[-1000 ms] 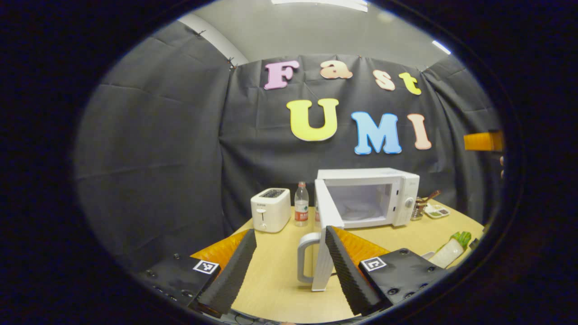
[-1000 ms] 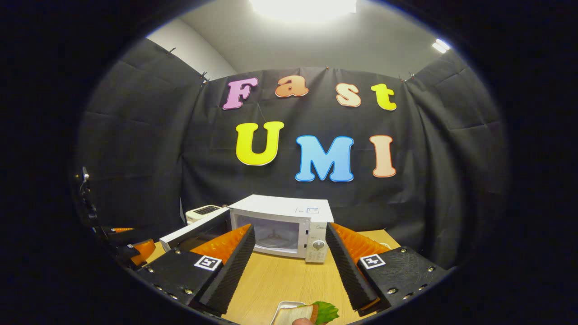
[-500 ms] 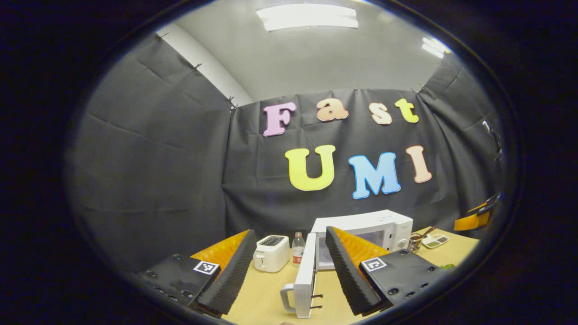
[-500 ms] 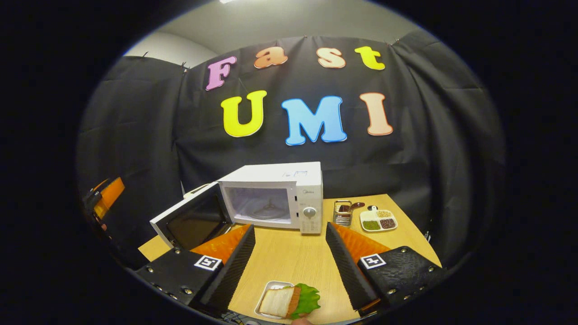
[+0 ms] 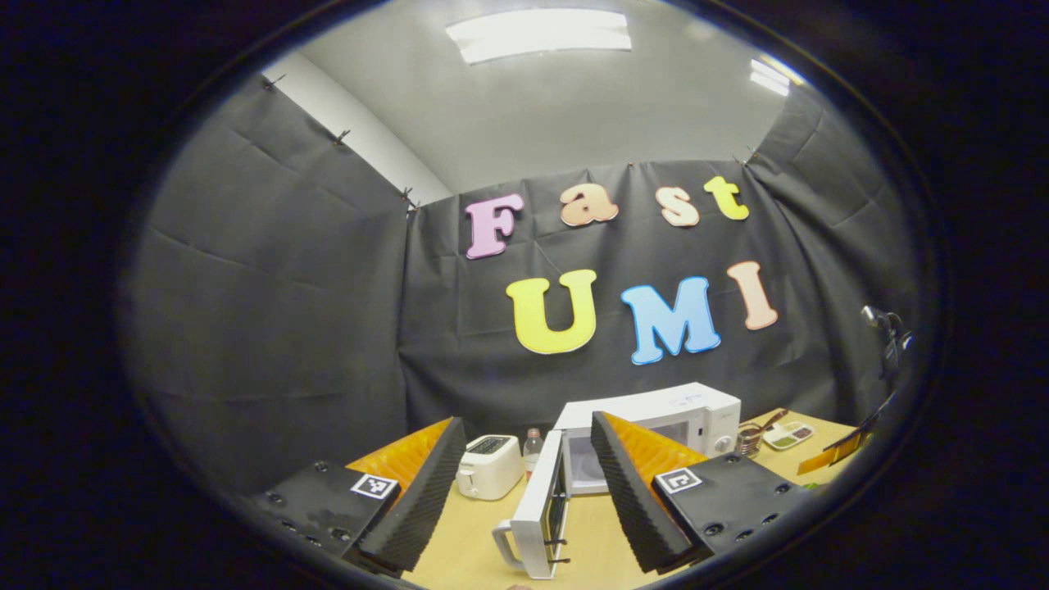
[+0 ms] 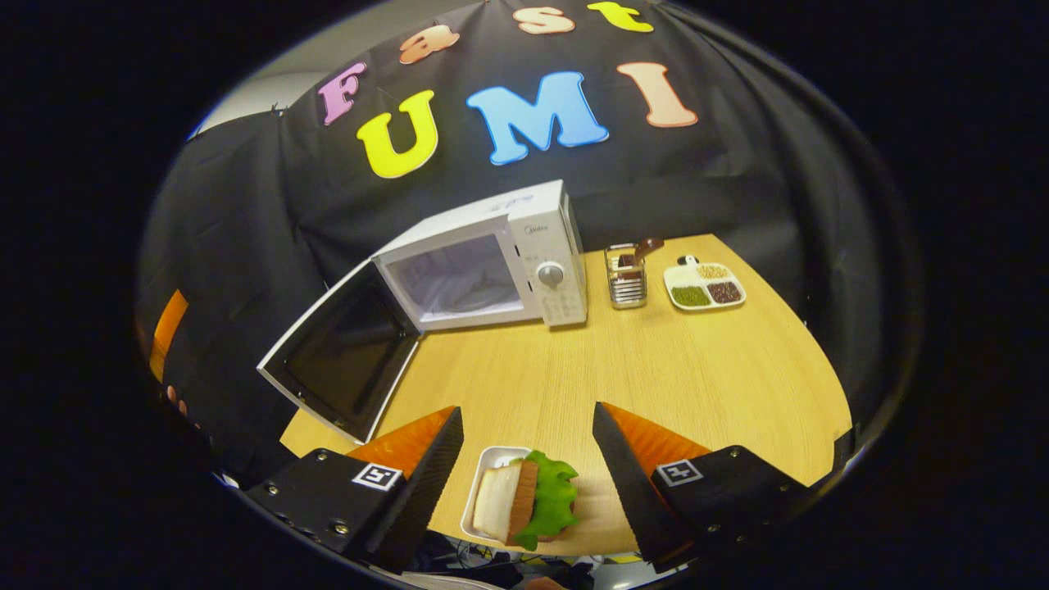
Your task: Open the microwave oven with the left hand, put the food in, and close the microwave oven.
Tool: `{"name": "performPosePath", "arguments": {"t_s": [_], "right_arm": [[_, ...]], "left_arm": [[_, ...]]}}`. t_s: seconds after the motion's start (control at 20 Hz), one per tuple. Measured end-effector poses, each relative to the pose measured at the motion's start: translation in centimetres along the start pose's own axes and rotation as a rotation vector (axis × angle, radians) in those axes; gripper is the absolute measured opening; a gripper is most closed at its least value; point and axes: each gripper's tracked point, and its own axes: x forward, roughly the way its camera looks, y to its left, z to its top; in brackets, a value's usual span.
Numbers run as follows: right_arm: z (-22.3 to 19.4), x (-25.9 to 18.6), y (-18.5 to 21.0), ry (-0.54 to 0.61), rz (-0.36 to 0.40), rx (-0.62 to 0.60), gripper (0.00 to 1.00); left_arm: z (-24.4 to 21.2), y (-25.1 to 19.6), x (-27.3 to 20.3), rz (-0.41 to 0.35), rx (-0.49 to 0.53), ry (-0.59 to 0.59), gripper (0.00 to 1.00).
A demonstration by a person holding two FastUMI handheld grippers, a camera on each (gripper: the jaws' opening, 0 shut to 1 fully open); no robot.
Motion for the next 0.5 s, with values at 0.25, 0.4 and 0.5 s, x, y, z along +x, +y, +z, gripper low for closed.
{"name": "performPosePath", "arguments": {"t_s": [0.25,0.4,0.5], "right_arm": [[-3.0,0.9,-0.6,0.1,0.022,0.057,0.97],[-4.6,1.2,-0.4,0.148,0.049,0.105,0.97],[-5.8,1.4,-0.4,0.191,0.059,0.142,0.97]], "left_arm": [[-0.4,-0.2,0.1,0.006,-0.007,0.017,0.98],[-0.6,-0.4,0.2,0.004,-0.002,0.017,0.98],[-0.5,-0.3,0.3,0.009,-0.002,0.016,0.99]]}}
